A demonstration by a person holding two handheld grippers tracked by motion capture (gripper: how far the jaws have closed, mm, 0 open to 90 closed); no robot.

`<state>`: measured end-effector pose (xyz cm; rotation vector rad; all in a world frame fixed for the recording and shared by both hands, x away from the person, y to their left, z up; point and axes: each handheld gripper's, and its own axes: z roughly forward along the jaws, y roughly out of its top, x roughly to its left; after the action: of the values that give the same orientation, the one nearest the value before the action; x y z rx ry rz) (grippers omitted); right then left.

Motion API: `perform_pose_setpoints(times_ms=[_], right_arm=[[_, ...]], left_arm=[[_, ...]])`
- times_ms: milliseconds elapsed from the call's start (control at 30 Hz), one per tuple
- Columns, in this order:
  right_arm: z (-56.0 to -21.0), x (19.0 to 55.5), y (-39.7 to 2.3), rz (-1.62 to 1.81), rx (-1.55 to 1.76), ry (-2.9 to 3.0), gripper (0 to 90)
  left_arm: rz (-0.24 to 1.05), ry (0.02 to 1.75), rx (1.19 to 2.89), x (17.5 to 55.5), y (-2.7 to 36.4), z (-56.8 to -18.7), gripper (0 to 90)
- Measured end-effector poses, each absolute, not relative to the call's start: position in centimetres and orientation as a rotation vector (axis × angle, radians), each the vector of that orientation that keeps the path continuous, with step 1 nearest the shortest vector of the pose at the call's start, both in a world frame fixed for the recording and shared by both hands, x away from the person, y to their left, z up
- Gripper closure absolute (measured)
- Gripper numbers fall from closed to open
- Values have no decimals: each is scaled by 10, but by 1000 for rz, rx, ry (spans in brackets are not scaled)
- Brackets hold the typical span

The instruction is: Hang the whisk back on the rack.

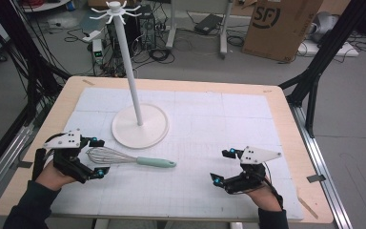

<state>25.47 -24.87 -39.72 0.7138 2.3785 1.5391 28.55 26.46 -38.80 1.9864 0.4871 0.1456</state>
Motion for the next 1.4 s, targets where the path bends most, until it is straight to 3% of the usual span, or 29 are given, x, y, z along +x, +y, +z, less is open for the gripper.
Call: perform_pose_setpoints(times_ms=[167, 600, 767, 1400], right_arm=[[-397, 252, -250, 1542, 709, 2387, 96], [-400, 247, -256, 1505, 694, 2417, 97], [-400, 246, -258, 1508, 698, 2409, 97], [-402, 247, -259, 1491, 695, 2423, 97]], left_arm=[[164, 455, 2077, 289, 262, -381, 30], [30, 371, 2257, 305, 256, -375, 30], [39, 335, 2346, 312, 251, -373, 44], [33, 249, 2548, 323, 202, -374, 59]])
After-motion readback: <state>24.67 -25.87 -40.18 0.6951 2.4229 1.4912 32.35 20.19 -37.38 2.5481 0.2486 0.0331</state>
